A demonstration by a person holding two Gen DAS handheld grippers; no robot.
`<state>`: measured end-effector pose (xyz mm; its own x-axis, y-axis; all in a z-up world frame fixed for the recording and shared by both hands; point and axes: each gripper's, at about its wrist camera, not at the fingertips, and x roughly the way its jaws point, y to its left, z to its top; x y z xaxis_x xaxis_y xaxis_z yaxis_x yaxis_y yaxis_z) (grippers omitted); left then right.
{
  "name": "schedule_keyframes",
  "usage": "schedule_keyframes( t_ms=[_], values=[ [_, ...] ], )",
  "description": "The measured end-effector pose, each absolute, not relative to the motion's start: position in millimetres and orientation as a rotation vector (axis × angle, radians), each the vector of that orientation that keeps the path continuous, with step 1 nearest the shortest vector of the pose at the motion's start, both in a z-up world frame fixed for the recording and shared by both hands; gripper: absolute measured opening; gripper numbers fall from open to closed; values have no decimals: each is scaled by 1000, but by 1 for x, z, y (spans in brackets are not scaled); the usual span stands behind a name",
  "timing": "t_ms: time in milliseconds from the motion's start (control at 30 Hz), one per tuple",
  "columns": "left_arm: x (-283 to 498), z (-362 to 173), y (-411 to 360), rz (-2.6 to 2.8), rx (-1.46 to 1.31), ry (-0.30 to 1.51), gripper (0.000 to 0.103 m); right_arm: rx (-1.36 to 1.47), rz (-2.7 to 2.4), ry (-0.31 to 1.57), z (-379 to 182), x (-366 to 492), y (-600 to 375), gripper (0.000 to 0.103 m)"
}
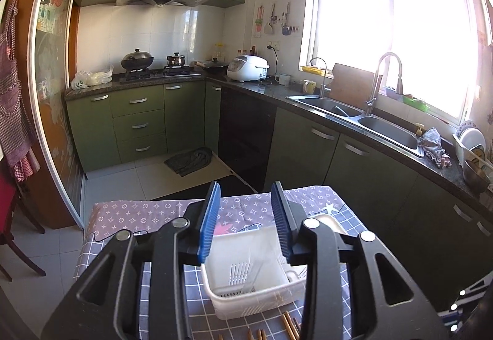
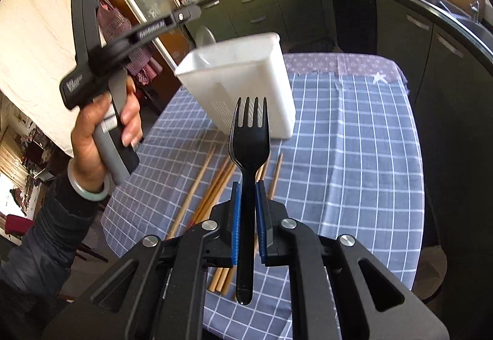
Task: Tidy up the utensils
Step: 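Lift the spoon and fork and drop them into the white caddy with both grippers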
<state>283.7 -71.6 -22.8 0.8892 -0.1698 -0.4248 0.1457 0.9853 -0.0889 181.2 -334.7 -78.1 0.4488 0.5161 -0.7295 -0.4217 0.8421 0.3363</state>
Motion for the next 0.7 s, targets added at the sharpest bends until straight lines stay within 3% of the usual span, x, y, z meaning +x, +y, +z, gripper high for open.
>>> schedule_keyframes(
  t_ms=[367, 533, 700],
  values=[
    [214, -12, -32, -175, -110, 438, 39, 156, 516, 594, 22, 248, -303, 10],
    [190, -16, -20, -173, -108, 460, 39, 129, 409, 476, 32, 288, -280, 10],
    [179, -18, -10, -170, -111, 473, 39, 57, 337, 441, 6, 323, -262, 10]
  ],
)
